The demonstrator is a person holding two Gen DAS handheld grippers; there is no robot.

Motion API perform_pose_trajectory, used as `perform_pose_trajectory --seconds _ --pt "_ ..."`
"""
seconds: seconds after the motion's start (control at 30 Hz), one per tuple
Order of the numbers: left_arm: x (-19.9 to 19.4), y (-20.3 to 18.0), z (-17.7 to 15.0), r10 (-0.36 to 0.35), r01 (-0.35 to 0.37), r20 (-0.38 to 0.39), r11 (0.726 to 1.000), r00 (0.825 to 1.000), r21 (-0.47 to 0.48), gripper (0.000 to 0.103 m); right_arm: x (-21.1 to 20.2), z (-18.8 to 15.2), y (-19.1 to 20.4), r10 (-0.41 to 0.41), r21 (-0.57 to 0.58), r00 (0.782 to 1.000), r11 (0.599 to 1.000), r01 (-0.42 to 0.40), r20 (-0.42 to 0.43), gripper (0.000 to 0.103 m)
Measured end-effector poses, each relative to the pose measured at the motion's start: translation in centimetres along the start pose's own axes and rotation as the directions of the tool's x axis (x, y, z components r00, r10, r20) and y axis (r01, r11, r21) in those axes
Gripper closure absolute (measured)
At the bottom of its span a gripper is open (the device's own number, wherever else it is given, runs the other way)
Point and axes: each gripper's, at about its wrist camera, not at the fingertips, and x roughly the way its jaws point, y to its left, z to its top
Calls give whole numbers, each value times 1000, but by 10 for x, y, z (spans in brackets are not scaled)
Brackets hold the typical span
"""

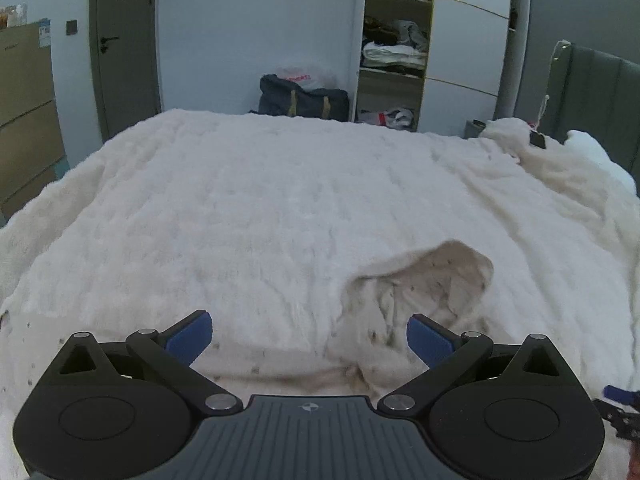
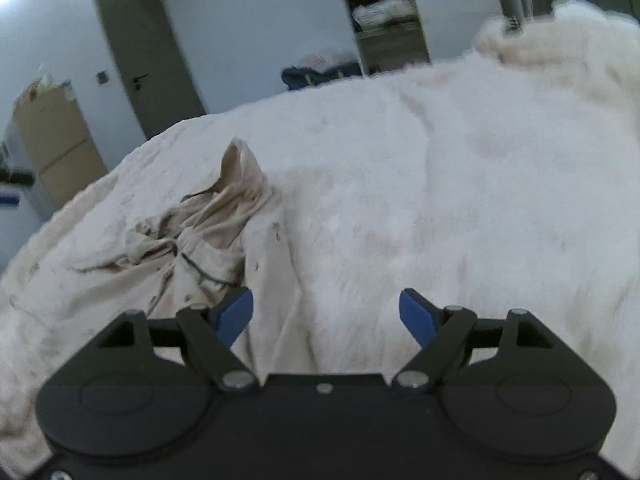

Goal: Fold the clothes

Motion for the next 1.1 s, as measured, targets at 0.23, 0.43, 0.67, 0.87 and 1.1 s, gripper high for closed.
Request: perform_pose_trajectory --seconds 0.23,0.43,0.67,0.87,1.1 --pt "44 -29 2 41 -39 -54 998 998 47 0 15 9 -21 12 147 1000 989 -8 -26 24" --pt "60 -57 -7 44 -36 -71 993 996 115 0 17 12 -23 20 166 999 986 -13 -40 24" --pt "69 -78 -4 75 -61 -70 981 995 182 0 12 14 -20 16 145 999 989 -10 -41 23" --pt "70 -82 -7 88 -70 -77 976 993 206 0 12 15 -22 21 163 999 986 -14 -41 23" --pt "71 -71 -10 150 -131 -71 966 986 223 0 8 16 -26 21 194 999 981 -13 -37 23"
